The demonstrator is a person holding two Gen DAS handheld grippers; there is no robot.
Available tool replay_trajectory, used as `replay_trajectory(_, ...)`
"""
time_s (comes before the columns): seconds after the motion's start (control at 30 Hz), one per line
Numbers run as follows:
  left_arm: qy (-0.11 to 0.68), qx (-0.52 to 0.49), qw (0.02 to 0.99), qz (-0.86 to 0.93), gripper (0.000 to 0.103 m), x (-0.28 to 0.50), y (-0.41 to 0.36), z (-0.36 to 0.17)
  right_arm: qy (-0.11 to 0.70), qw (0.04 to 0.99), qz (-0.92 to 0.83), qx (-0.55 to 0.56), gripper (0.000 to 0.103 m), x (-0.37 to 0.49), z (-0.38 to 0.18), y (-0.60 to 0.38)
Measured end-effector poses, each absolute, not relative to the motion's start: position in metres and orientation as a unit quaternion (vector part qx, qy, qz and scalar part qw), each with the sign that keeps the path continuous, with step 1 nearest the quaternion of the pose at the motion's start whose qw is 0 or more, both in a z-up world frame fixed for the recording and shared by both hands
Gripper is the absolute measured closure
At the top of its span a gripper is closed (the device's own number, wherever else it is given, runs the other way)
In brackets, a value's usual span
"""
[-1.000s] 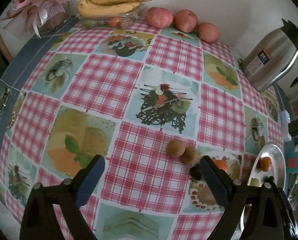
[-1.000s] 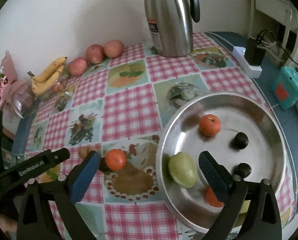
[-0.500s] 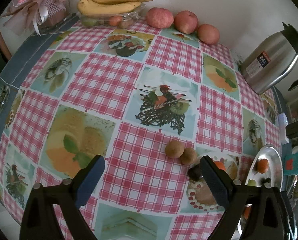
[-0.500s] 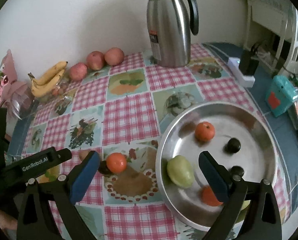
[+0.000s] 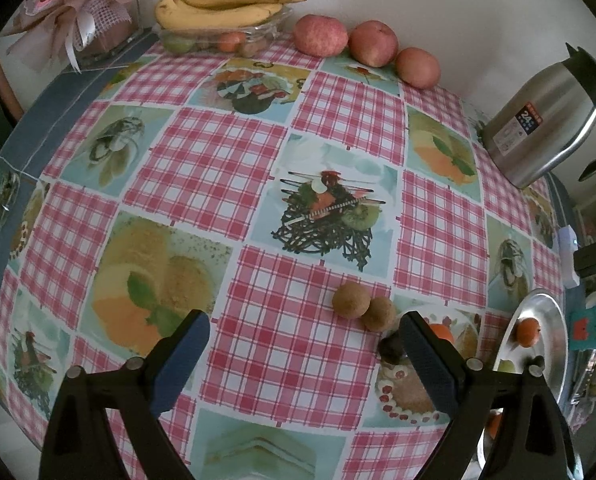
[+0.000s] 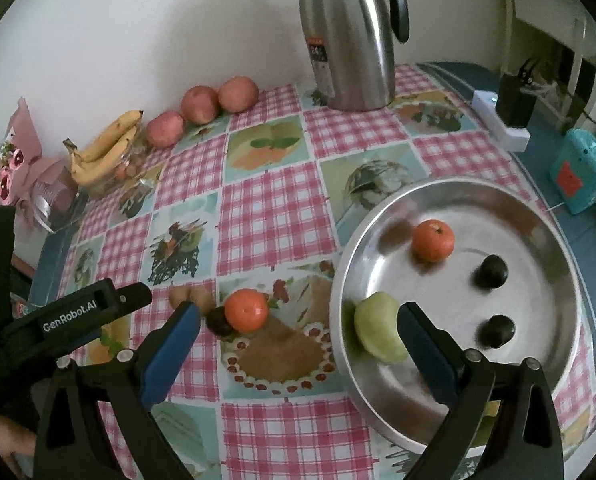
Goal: Organize fruits
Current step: 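Move the right tool over the tangerine and the left tool over a kiwi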
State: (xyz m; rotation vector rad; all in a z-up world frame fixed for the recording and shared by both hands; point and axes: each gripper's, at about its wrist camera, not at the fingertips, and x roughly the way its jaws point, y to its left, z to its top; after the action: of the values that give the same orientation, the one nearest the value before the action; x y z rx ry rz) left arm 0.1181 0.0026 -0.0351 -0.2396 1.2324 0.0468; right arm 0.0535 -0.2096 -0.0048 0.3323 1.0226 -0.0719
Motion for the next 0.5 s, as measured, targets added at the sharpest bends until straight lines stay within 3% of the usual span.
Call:
replay_trajectory(0.4,0.575,-0.114,0.81,0.025,0.005,0.121,0.004,-0.038,0.51,0.851,-0.016,0.125,0.004,0.069,-0.018,-0.187)
replay_trajectory(0.5,0.573,-0.118,0.811,0.027,0.0,0.124,0.006,-0.041,0.51,0.852,-0.017,0.117,0.004,0.072,-0.019,-0.185)
